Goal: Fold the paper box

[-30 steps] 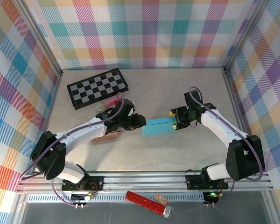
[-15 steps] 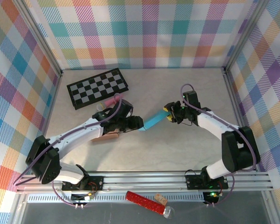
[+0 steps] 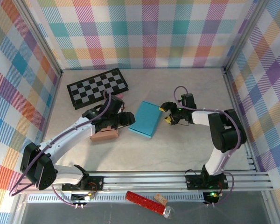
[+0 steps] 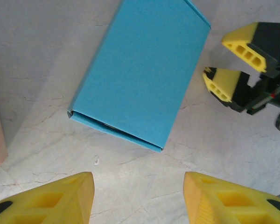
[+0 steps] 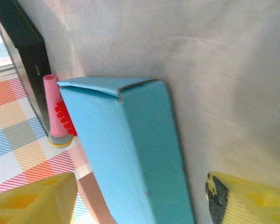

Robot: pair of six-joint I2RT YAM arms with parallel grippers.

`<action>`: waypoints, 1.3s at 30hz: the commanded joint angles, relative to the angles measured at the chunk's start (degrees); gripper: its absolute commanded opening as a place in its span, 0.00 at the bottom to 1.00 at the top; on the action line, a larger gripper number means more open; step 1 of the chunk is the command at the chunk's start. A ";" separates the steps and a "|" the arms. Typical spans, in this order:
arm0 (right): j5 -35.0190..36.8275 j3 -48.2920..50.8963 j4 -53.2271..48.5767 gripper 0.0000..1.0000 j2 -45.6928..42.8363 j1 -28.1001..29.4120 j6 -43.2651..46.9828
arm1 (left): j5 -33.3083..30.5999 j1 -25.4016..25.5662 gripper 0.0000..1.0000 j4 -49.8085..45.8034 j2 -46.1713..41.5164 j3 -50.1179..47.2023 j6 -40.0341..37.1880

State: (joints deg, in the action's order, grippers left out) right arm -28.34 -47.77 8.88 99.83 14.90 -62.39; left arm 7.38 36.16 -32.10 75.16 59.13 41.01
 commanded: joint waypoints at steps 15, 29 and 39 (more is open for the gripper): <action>7.53 -13.27 -32.31 0.63 -6.04 1.55 15.67 | 3.50 -7.25 0.50 0.44 19.70 14.25 -5.03; 57.70 -6.80 -41.14 0.99 -31.91 1.31 33.39 | -22.04 -13.02 1.00 10.05 -3.30 -0.37 -8.13; 56.69 20.47 -2.76 0.99 -42.18 -1.67 56.12 | -46.98 -14.63 1.00 11.57 -12.82 -10.33 -23.59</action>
State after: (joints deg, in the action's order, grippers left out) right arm 26.63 -30.15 -7.25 57.01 13.23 -14.59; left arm -32.32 22.24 -22.68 64.34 52.18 26.11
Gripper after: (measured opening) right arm 0.987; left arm 0.998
